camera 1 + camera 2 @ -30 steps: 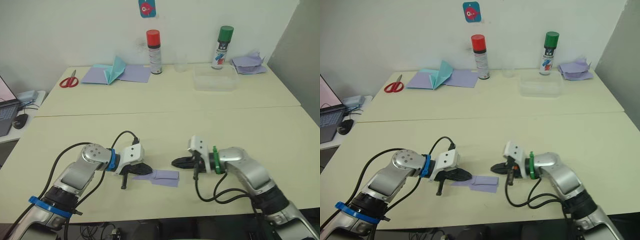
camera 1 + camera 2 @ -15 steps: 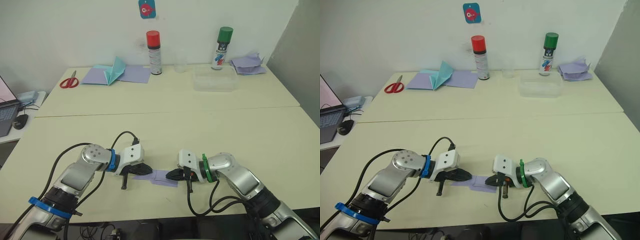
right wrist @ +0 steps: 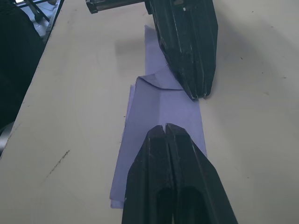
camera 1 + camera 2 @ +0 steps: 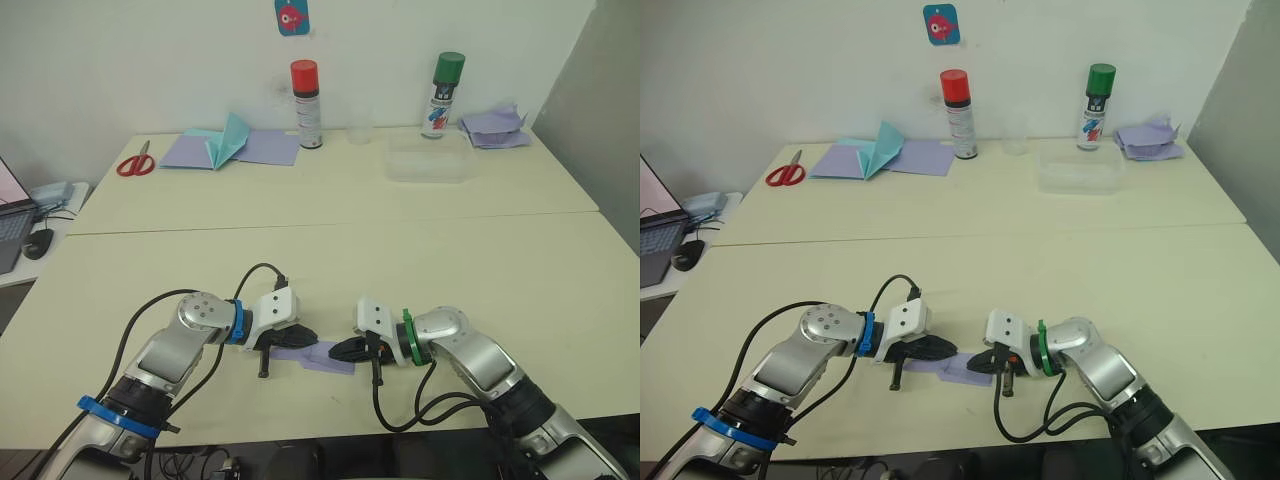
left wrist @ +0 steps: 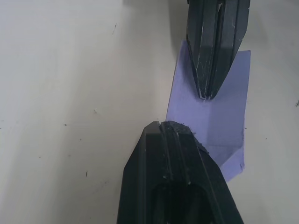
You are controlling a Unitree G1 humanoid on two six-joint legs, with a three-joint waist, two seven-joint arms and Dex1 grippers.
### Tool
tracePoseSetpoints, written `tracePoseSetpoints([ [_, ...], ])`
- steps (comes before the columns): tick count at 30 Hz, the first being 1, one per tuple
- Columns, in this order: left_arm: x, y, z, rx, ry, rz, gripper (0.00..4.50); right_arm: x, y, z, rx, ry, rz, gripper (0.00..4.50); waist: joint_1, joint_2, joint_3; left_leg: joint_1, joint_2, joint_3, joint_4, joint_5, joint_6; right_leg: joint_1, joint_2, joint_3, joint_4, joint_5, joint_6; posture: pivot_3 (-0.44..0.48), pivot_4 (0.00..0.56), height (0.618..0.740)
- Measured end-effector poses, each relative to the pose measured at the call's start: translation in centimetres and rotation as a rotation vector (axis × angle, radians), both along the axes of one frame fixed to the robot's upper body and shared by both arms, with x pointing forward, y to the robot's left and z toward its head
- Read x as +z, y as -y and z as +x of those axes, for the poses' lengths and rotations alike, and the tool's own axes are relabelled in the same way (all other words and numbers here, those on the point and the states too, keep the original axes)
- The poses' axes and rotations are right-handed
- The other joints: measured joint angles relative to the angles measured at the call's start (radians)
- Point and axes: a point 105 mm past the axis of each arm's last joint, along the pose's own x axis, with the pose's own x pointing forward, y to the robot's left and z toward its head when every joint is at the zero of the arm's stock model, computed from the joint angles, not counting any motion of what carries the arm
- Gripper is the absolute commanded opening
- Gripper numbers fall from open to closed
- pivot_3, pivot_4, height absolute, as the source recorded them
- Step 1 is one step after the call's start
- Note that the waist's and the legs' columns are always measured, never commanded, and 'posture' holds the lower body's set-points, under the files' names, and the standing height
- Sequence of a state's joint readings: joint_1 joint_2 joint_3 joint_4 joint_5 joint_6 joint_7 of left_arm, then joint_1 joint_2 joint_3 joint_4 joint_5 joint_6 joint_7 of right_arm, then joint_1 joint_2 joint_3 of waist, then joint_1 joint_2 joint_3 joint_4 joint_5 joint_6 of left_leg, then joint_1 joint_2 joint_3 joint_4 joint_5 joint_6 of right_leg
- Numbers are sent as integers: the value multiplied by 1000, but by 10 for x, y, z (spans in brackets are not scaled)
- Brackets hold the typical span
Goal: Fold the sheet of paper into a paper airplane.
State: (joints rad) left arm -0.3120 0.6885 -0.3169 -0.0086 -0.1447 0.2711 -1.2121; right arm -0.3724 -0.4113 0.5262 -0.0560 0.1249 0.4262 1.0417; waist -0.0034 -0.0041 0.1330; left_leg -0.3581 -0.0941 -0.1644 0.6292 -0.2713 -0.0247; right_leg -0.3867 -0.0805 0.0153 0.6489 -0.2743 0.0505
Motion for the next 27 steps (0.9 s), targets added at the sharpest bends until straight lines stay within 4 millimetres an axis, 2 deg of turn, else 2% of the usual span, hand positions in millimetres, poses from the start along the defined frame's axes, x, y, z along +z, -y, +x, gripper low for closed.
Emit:
tracePoseSetpoints([
  [10, -2, -4, -4, -27, 42, 43, 0, -1, -1, 2, 16, 33, -18, 39, -2, -1, -1, 1, 0, 0, 0, 0, 0, 0, 0, 0, 0, 0, 0, 0, 150, 740],
  [17, -3, -23, -10, -22, 61, 90, 0, -1, -4, 2, 26, 34, -17, 39, -18, -1, -2, 2, 2, 0, -2, 0, 0, 0, 2, 1, 0, 0, 0, 0, 150, 740],
  [22, -3, -38, -8, 49, 66, 98, 0, -3, -3, 4, 22, 31, -20, 39, -24, 0, -2, 12, 2, 0, -4, -1, 0, 6, 2, 1, -1, -3, 5, 0, 150, 740],
  [27, -4, -49, -12, 105, 39, 70, 0, -4, -5, 4, 26, 29, -16, 39, -27, 1, -2, 12, 4, -1, -4, -1, 0, 6, 4, 2, -1, -3, 5, 0, 150, 740],
])
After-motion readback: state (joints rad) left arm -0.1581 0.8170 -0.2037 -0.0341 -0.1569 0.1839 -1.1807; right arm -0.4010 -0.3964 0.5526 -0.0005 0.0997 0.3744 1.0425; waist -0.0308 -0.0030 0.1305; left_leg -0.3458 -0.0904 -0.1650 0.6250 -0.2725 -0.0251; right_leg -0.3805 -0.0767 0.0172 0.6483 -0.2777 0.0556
